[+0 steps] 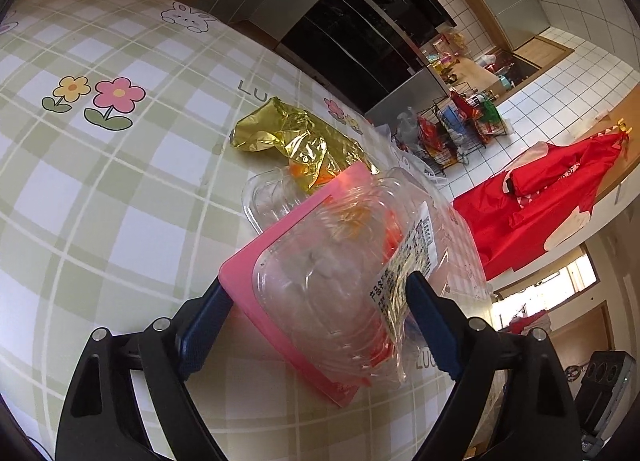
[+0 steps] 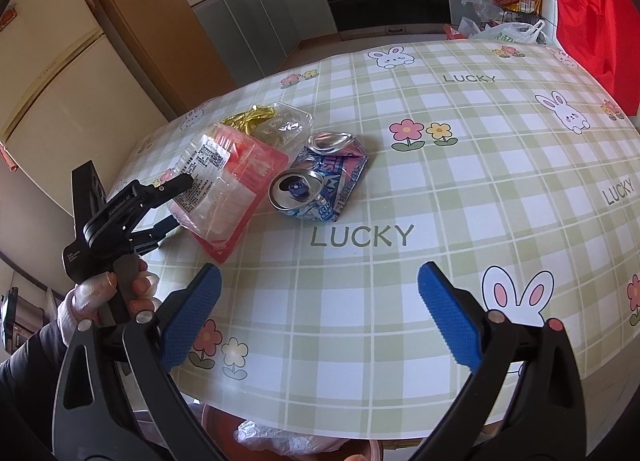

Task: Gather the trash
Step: 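Grasp the clear pink-rimmed plastic tray with the left tool, then lift the tray with the left tool while the right tool grasps the crushed blue can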

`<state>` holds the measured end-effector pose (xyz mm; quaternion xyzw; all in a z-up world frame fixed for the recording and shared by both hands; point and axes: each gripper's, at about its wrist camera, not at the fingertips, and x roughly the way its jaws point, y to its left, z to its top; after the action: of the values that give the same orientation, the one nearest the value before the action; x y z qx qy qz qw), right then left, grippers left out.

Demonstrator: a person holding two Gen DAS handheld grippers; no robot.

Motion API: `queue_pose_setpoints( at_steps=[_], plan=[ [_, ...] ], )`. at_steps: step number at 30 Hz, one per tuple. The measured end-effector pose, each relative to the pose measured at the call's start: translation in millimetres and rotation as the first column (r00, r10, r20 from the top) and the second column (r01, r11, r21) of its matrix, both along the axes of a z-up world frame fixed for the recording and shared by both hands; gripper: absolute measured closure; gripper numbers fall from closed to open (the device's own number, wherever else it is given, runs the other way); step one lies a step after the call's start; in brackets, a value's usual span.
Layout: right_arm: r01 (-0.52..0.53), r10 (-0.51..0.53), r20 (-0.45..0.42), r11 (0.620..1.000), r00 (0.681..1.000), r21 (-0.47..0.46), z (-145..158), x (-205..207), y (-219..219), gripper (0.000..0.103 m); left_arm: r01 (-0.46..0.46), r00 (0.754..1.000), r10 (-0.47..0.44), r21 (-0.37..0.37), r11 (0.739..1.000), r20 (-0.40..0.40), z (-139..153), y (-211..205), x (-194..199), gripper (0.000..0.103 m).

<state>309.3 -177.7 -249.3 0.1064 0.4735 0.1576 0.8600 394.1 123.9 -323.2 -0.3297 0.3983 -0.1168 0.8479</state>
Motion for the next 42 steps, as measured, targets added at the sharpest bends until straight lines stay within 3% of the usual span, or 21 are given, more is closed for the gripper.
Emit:
queue_pose_setpoints(
  at_steps=[6, 8, 14, 18, 20, 24, 33, 42],
  plan=[
    [0.004, -0.004, 0.005, 1.000, 1.000, -0.020, -9, 11, 1, 0.006, 0.004, 0.999, -0.005, 0.023, 1.000, 0.037, 13, 2, -13, 0.043],
    [0.012, -0.012, 0.007, 1.000, 1.000, -0.013, -12, 17, 0, 0.006, -0.001, 0.999, -0.001, 0.025, 1.000, 0.054, 20, 4, -20, 0.044],
    [0.008, -0.008, 0.026, 1.000, 1.000, 0.002, -18, 36, 8, 0.006, -0.040, 0.989, 0.049, -0.066, 0.997, 0.139, 47, 11, -46, 0.045],
    [-0.088, 0.092, 0.063, 0.994, 0.994, -0.069, -23, 54, 29, 0.007, -0.074, 0.977, 0.085, -0.067, 0.995, 0.197, 66, 16, -63, 0.045],
    [-0.165, 0.177, 0.082, 0.978, 0.981, -0.127, -25, 63, 42, 0.018, -0.095, 0.969, 0.103, -0.049, 0.994, 0.223, 75, 19, -71, 0.045],
    [-0.263, 0.288, 0.088, 0.940, 0.954, -0.217, -32, 77, 60, 0.023, -0.144, 0.954, 0.135, 0.016, 0.989, 0.267, 88, 30, -90, 0.045],
    [-0.347, 0.370, 0.048, 0.904, 0.928, -0.249, -52, 97, 83, 0.038, -0.209, 0.949, 0.198, 0.020, 0.978, 0.246, 75, 60, -107, 0.044],
    [-0.358, 0.382, 0.024, 0.884, 0.924, -0.300, -62, 102, 88, 0.040, -0.223, 0.946, 0.208, 0.033, 0.974, 0.248, 70, 67, -110, 0.044]
  ],
)
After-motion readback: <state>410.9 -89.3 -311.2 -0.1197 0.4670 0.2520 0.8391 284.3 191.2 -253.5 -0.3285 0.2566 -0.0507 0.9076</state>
